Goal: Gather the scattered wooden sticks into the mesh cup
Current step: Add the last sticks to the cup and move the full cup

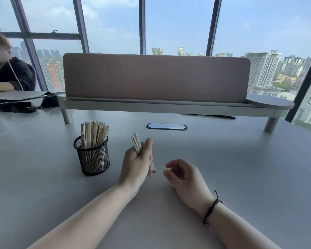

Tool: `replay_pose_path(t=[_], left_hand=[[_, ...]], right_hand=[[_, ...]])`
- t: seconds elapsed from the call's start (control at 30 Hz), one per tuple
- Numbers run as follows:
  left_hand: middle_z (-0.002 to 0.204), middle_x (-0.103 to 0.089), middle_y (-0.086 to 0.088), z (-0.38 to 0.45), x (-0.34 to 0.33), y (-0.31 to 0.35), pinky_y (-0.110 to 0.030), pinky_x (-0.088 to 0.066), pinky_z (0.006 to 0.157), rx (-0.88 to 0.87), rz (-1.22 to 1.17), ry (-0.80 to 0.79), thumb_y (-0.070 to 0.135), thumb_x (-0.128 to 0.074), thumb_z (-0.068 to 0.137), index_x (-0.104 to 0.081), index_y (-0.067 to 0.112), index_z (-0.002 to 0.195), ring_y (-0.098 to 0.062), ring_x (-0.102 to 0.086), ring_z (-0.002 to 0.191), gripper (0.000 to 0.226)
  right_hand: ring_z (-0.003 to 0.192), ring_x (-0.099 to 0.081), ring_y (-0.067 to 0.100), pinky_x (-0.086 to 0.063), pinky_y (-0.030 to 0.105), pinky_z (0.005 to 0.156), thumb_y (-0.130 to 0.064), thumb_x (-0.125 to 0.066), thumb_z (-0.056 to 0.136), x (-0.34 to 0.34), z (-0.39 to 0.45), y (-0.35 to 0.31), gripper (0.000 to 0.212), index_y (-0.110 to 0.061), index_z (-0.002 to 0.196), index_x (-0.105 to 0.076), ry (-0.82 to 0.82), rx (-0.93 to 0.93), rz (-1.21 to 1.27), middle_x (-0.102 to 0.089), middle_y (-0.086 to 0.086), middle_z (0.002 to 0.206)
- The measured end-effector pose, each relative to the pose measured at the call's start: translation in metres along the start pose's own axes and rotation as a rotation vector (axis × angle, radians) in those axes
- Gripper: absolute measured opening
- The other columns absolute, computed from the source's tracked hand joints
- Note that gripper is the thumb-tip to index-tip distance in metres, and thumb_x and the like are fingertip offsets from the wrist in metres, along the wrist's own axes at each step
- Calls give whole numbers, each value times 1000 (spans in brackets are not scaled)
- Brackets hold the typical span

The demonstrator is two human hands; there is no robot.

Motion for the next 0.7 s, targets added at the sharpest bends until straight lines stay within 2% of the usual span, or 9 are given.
replay_pose_path(t=[0.07,0.17,0.3,0.37,0.5,0.6,0.7], left_hand=[[45,-35,-3,-1,4,0,-45,-40,45,-37,58,-21,52,-58,94,-39,18,55,-22,-36,37,55],[46,-29,-18,-1,7,3,-42,-33,43,-98,117,-5,59,-63,88,-34,6,61,-19,-34,40,66],[47,-35,-30,-4,8,9,-39,-38,43,-131,129,21,52,-67,86,-34,1,57,-21,-39,38,67],[43,-33,-25,-4,8,10,-38,-36,42,-84,109,38,47,-68,86,-33,3,53,-22,-38,36,66],[43,-24,-1,-1,9,13,-24,-20,46,97,-5,23,44,-65,87,-26,22,46,-18,-21,38,60],[44,-19,1,1,13,19,-23,-15,45,177,-67,-5,35,-59,95,-24,24,43,-16,-17,38,63],[45,-17,2,3,18,22,-22,-13,44,234,-122,4,31,-54,100,-22,26,44,-14,-14,39,64]], right_hand=[[61,-57,12,-49,34,64,-19,-70,85,3,2,3,12,-27,90,-63,2,-32,44,-63,-2,69],[60,-58,21,-47,33,62,-15,-68,86,3,2,5,15,-26,93,-61,-5,-28,71,-62,-2,67],[68,-63,27,-49,32,62,-17,-69,87,1,2,6,17,-28,95,-59,-20,-14,57,-64,-3,68],[68,-64,27,-48,30,60,-17,-69,87,1,2,5,18,-28,96,-58,-18,-15,65,-66,2,72],[69,-65,27,-48,28,59,-17,-72,86,0,2,4,18,-27,97,-61,-17,-45,135,-68,2,75],[68,-66,24,-51,37,65,-14,-73,85,-12,4,-3,20,-24,99,-64,-49,-67,244,-70,3,75],[75,-69,20,-52,31,70,-12,-73,85,-35,6,-16,23,-22,104,-65,-132,-52,265,-74,0,80]])
Point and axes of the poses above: each hand's wrist, its own z-axis towards the middle knuckle, its own x-axis out of the back of the hand, y = z × x, the point moved 1 cm from there along z, towards the middle knuckle
